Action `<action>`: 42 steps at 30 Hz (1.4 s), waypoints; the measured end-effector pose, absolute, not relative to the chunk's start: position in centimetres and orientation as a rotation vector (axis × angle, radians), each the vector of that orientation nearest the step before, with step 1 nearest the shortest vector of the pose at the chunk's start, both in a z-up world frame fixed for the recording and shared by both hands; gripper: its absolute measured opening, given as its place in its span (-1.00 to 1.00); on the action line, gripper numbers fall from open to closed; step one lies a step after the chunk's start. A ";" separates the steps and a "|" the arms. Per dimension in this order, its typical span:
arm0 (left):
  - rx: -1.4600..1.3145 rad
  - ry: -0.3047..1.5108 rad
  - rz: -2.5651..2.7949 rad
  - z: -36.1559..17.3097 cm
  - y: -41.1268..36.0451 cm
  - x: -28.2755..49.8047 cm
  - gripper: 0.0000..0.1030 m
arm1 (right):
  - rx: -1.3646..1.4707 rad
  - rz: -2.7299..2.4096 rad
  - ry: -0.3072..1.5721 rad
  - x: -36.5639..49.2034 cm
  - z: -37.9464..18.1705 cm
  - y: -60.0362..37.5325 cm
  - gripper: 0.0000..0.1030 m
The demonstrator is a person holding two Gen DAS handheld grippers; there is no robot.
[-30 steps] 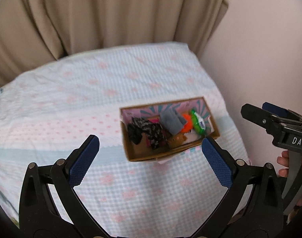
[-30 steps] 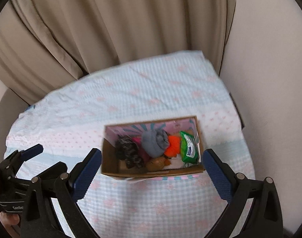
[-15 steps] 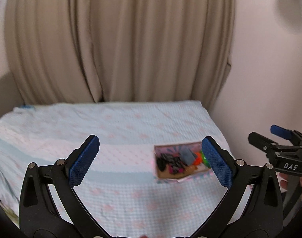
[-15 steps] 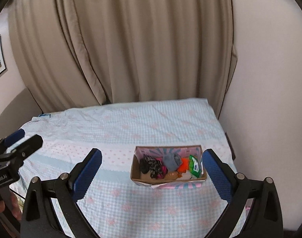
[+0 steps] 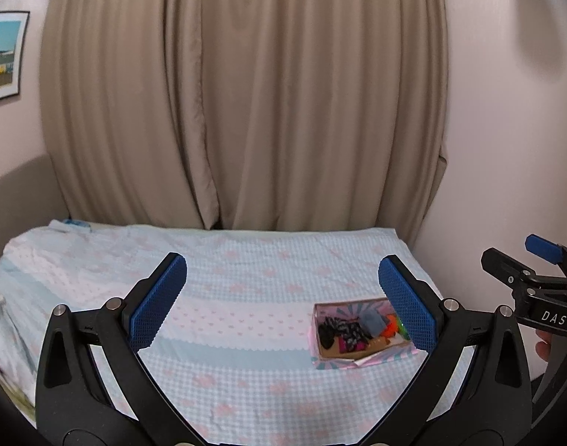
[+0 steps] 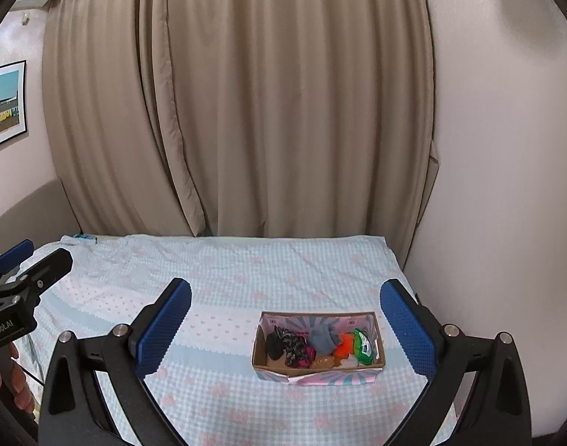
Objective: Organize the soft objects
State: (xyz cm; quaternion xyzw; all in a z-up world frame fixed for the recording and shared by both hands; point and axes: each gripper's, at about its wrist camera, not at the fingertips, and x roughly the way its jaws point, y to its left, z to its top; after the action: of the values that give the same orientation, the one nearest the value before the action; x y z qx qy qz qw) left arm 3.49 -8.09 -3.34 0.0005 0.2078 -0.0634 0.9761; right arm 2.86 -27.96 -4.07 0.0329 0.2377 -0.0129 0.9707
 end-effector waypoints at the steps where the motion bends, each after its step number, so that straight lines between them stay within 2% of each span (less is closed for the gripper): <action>1: 0.009 0.412 -0.127 -3.3 -8.2 3.5 1.00 | 0.069 -0.030 0.474 2.9 -4.0 -28.0 0.97; 42: -0.009 0.396 -0.162 -3.9 -8.4 4.8 1.00 | 0.057 -0.072 0.422 4.3 -3.5 -27.8 0.97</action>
State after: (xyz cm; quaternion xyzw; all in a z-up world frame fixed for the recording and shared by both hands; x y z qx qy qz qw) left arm 4.82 -8.36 -3.88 -0.0044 0.1964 -0.0802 0.9772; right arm 4.27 -27.84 -3.52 0.0284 0.2092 -0.0359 0.9768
